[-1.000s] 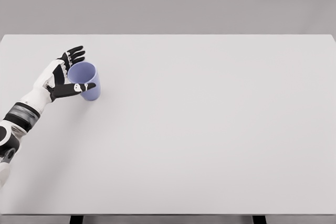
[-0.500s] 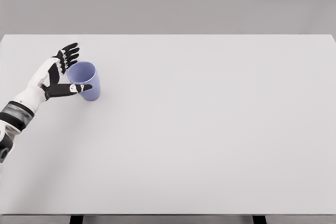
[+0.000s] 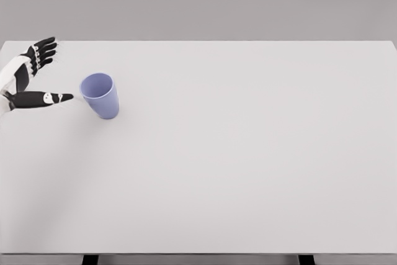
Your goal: Flip the cup with left arm and place it on the table
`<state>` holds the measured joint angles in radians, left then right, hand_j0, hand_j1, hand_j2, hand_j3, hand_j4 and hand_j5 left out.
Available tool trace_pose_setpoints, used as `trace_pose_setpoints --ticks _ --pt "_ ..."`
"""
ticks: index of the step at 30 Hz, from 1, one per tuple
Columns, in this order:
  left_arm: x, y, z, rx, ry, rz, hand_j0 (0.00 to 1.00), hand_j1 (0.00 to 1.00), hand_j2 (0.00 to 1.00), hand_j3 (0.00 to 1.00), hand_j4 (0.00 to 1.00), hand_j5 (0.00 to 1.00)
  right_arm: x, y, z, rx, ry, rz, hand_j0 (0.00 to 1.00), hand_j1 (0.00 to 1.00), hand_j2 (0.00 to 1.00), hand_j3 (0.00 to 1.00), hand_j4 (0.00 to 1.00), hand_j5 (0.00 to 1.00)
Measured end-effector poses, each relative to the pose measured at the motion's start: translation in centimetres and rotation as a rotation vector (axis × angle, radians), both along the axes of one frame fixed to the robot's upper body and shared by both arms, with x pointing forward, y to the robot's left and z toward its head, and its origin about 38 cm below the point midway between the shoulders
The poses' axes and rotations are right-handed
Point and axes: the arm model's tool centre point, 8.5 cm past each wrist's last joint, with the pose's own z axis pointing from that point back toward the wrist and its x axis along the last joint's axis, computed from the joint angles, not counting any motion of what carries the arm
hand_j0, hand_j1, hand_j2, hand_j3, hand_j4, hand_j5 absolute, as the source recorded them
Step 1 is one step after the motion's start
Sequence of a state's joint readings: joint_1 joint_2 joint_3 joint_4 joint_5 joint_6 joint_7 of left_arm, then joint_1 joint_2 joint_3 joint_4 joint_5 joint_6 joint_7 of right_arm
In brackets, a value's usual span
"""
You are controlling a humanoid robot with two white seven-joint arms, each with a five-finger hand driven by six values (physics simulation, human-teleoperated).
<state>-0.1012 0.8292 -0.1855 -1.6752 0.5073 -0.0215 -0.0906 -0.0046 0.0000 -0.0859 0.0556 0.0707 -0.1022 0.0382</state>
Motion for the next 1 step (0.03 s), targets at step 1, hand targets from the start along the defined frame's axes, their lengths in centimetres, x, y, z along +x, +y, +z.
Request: trace_pose_setpoints --ticks 1 --pt "0.01 0.40 0.54 0.010 -0.009 0.005 1.00 1.00 1.00 1.00 1.00 1.00 0.00 0.00 0.00 0.000 0.000 0.000 1.00 1.00 1.00 1.00 1.00 1.00"
